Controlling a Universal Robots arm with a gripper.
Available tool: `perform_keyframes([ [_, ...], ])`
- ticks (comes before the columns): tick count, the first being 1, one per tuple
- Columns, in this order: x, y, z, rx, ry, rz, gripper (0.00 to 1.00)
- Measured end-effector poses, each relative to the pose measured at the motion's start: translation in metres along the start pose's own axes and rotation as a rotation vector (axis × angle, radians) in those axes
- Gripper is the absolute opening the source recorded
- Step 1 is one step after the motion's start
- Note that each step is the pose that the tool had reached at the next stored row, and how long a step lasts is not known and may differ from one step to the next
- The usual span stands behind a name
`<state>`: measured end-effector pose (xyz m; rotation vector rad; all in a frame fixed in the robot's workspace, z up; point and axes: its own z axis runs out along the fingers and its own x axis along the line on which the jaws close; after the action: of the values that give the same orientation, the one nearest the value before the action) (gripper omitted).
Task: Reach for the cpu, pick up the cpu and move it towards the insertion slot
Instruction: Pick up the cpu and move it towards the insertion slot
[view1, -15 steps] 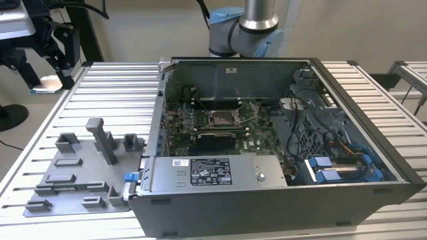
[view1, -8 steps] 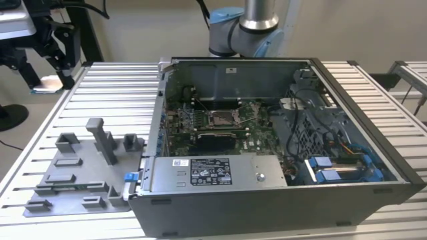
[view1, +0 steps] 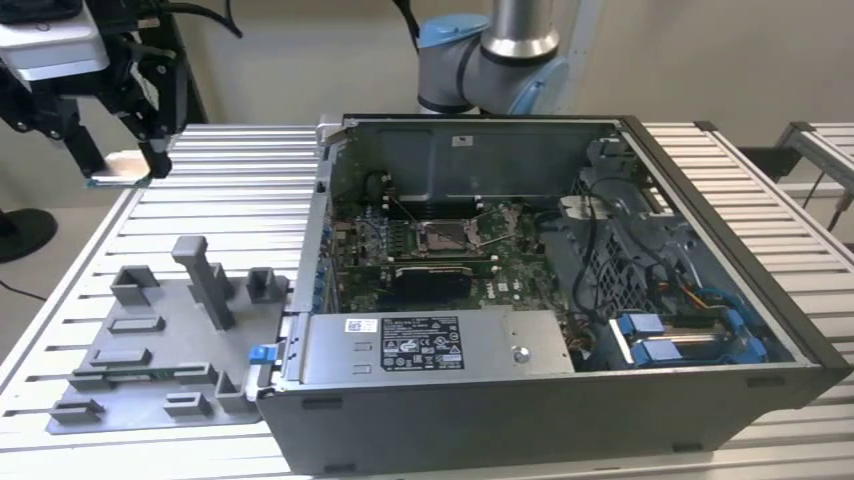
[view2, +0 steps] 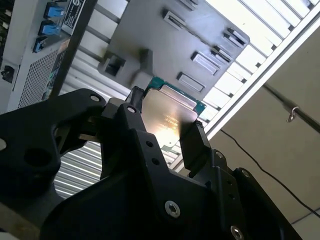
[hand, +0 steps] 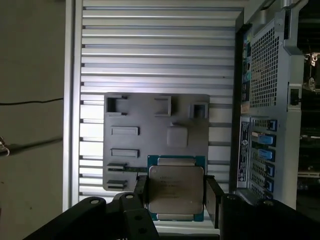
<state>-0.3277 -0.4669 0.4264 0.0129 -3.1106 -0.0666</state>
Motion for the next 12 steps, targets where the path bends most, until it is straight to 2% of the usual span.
perform_keyframes([
  [12,-0.0452,-0.0003,-0.0014,0.0,0.0,0.0,0.0],
])
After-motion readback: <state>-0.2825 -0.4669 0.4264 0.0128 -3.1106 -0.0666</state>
